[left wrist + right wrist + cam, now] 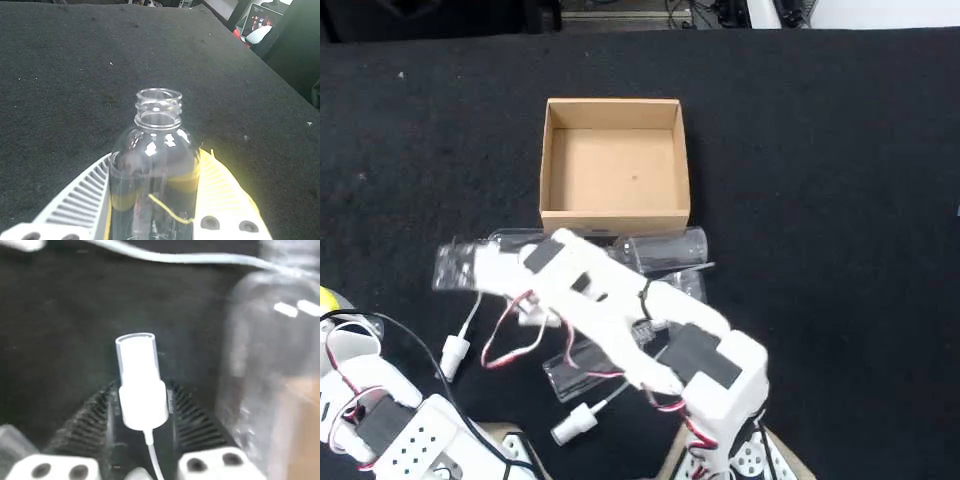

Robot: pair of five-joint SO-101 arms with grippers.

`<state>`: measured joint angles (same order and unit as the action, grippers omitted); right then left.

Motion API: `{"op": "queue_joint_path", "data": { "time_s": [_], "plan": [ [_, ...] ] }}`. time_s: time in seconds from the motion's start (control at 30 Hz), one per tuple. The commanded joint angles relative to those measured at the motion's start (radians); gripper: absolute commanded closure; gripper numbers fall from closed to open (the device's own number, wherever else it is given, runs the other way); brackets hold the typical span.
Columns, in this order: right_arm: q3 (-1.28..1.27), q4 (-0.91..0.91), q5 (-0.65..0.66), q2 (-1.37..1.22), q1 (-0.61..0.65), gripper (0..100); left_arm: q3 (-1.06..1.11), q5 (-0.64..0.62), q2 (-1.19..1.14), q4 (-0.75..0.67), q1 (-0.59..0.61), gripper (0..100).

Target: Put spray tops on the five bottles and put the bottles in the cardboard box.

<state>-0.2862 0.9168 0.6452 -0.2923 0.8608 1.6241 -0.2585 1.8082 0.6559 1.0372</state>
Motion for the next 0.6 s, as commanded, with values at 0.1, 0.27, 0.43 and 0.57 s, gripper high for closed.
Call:
{"op": "queue_joint_path", "data": {
  "time_s": [0.1,0.27,0.43,0.57],
  "plan": [
    [0.064,0.118,-0.164,0.340,-0.127,98.8,-0.073,-0.009,0.014,0.046,0.002,97],
    [0.062,0.160,-0.288,0.562,-0.245,98.8,-0.122,-0.005,0.014,0.091,-0.101,97],
    [0.065,0.160,-0.347,0.745,-0.310,98.7,-0.180,-0.002,0.014,0.084,-0.348,97],
    [0.058,0.089,-0.353,0.875,-0.324,98.8,-0.176,0.034,0.014,-0.014,-0.575,97]
  ]
}}
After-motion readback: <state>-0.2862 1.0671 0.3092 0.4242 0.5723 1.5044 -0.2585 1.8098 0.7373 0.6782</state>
